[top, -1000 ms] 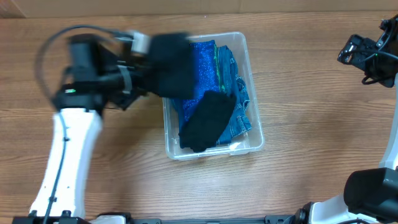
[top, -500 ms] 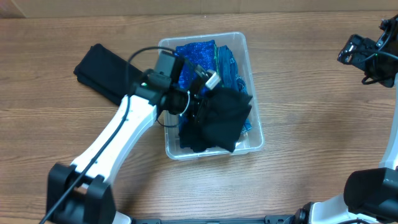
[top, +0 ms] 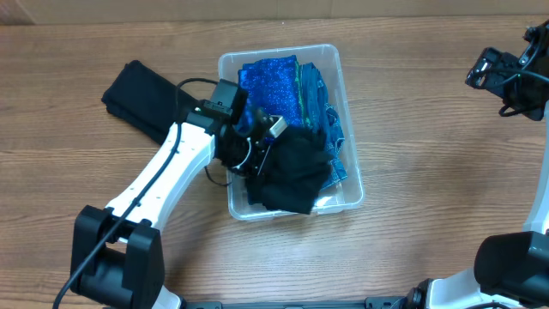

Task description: Pack container

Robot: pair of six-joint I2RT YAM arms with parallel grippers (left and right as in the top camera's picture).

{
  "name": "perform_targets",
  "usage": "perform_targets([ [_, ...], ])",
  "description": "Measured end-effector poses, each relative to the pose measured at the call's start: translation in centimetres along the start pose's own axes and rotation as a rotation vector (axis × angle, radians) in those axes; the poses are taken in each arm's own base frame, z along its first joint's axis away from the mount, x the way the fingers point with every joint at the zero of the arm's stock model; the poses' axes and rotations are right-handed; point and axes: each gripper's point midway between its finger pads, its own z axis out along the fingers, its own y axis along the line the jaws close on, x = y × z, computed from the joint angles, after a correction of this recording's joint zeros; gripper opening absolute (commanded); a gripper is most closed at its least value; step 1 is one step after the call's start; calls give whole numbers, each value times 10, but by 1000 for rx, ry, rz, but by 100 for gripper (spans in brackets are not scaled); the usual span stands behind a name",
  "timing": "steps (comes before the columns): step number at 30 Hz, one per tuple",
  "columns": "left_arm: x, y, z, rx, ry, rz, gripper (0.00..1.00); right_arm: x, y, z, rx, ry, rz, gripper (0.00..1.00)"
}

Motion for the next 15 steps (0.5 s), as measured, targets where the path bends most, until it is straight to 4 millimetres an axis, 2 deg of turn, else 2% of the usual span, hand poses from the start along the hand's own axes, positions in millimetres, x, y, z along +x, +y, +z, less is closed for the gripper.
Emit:
perform_targets([
  [3, -2, 28, -4, -148, -8, -6, 42, 0, 0, 0, 0, 0, 0, 100],
  [6, -8, 39, -7, -206, -33, 10, 42, 0, 0, 0, 0, 0, 0, 100],
  [10, -22, 44, -9, -234, -85, 41, 41, 0, 0, 0, 0, 0, 0, 100],
  [15, -41, 39, -14, -231, -148, 84, 41, 0, 0, 0, 0, 0, 0, 100],
])
